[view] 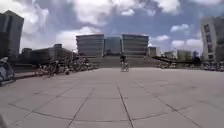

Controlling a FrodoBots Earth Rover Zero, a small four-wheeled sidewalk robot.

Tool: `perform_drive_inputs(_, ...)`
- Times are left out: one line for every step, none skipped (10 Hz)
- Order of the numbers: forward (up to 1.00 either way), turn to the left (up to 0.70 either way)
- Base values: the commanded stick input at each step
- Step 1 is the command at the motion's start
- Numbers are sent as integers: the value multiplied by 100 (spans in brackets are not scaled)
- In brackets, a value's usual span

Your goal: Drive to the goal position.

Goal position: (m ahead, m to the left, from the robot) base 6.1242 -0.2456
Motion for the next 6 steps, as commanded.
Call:
perform_drive_inputs(100, -3)
perform_drive_inputs(100, -4)
perform_drive_inputs(100, 0)
perform_drive_inputs(100, -8)
perform_drive_inputs(100, -8)
perform_drive_inputs(100, 0)
